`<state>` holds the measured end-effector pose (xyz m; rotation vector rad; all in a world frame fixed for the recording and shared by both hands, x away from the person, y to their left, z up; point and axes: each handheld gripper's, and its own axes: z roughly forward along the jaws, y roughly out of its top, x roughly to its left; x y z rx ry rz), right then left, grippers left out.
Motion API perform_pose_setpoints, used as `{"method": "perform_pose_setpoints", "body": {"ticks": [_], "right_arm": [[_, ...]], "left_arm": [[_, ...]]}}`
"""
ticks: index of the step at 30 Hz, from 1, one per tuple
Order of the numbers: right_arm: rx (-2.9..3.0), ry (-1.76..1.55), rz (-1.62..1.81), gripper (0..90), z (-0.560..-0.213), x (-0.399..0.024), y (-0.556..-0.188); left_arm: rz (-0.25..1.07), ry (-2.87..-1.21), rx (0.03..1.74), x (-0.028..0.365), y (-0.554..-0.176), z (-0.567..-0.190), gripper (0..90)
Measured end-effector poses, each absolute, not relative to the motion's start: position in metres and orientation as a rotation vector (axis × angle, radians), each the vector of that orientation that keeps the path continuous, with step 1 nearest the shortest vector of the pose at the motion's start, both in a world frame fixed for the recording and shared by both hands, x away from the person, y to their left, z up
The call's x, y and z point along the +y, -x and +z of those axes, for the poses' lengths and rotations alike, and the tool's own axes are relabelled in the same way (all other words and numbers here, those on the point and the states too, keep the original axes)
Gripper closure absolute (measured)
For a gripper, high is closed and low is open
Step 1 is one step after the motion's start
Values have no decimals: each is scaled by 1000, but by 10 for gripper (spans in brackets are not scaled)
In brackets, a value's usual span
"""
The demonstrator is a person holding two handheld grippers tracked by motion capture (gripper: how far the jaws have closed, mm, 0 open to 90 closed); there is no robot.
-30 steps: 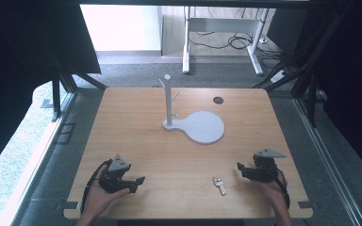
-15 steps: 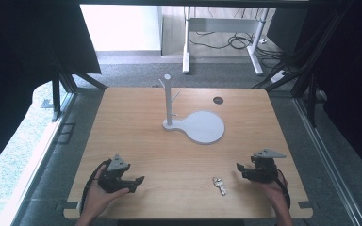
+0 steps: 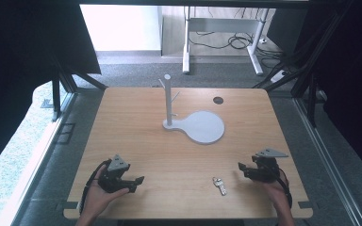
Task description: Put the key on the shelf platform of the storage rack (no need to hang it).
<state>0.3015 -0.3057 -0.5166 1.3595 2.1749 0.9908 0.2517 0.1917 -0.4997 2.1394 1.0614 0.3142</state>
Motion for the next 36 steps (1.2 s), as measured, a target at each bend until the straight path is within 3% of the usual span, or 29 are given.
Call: {"method": "perform_pose_setpoints", "body": {"ticks": [17,36], "right_arm": [[2237,-1321,996,368,-500,-302,-306],[2516,-1245,855,425,-465,-266,-315]], "left_arm": [[323,-2108,1079,198,-251,-493,253],[259,-2082,1059,196,-250,-496,254]]}}
